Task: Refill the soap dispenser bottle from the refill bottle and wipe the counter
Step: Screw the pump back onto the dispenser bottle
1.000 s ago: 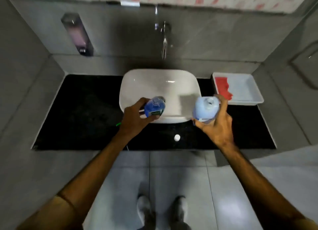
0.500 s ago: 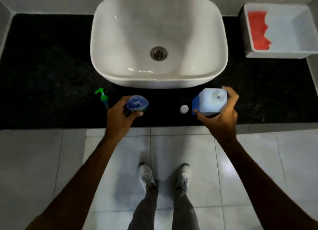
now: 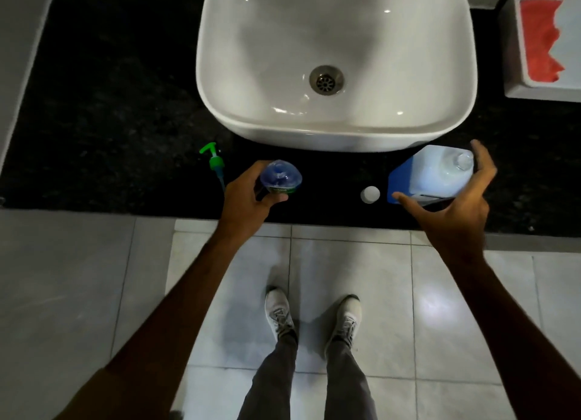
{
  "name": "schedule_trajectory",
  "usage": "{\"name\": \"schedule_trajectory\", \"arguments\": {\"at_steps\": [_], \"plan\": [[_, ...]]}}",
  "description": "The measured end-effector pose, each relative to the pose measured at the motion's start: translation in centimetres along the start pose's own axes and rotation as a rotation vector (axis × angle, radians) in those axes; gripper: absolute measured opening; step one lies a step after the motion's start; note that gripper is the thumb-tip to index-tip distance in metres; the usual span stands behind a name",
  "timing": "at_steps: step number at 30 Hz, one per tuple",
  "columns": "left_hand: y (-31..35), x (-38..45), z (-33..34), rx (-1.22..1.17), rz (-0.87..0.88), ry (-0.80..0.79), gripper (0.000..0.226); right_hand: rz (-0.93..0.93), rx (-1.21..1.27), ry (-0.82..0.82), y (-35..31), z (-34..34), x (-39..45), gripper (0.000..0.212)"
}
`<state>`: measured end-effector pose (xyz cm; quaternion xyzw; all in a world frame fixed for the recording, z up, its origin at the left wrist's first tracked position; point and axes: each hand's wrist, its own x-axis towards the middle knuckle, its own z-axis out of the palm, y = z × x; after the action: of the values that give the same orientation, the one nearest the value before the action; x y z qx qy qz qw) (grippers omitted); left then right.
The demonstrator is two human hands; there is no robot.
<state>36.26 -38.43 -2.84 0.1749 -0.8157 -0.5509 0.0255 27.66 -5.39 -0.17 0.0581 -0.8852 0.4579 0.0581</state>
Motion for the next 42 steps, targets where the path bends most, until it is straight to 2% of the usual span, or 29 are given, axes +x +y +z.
{"name": "schedule_trajectory", "arguments": {"at_steps": [3,5,7,9,10,11,12,14,17,20,23,25,28,33,42], "plan": [[0.2,-0.1,-0.2,-0.014,-0.010,-0.018,0.060,0.009,-0.012,0.018,0.3,-0.1,-0.7,0.133],[0.7,-0.5,-0.4,-0.032,-0.036,-0.028,0.071,0.061,0.022,0.049,0.6,-0.6,-2.7,0.128],[0.8,-1.2,-1.1,-0.010,-0.030,0.014,0.080,0.097,0.000,0.166,0.2,-0.9,-6.2,0.102],[0.4,-2.2,-2.2,0.096,0.026,0.172,0.068,0.043,-0.071,0.227,-1.2,-0.3,-10.2,0.060],[0.1,-2.6,-2.9,0.173,0.050,0.285,0.056,0.002,-0.090,0.172,-2.3,0.5,-11.7,0.043],[-0.2,-2.8,-3.6,0.254,0.038,0.403,0.045,-0.042,-0.089,0.075,-3.6,1.7,-12.5,0.034],[-0.4,-2.5,-4.4,0.327,-0.017,0.501,0.039,-0.073,-0.080,-0.054,-4.9,3.3,-12.6,0.034],[-0.7,-1.2,-5.5,0.401,-0.177,0.586,0.039,-0.095,-0.049,-0.274,-7.4,6.8,-11.3,0.051],[-0.5,1.4,-6.4,0.435,-0.361,0.492,0.052,-0.008,0.080,-0.401,-10.0,11.9,-7.7,0.088],[-0.6,3.0,-6.2,0.495,-0.435,0.383,0.051,0.035,0.098,-0.417,-10.9,15.0,-5.1,0.089],[-0.8,3.6,-6.7,0.466,-0.402,0.372,0.036,0.003,0.127,-0.374,-11.0,15.7,-4.2,0.061],[-0.5,3.3,-7.6,0.357,-0.379,0.394,0.029,-0.022,0.144,-0.370,-10.9,15.7,-4.1,0.049],[1.5,1.6,-9.1,0.073,-0.299,0.429,0.022,-0.008,0.154,-0.373,-11.1,15.4,-4.0,0.045],[6.5,-1.0,-9.9,-0.360,-0.036,0.421,0.022,-0.006,0.154,-0.399,-11.5,15.1,-3.8,0.045],[11.3,-1.6,-8.4,-0.226,0.171,0.361,0.032,0.029,0.107,-0.387,-11.6,15.2,-3.7,0.042]]}}
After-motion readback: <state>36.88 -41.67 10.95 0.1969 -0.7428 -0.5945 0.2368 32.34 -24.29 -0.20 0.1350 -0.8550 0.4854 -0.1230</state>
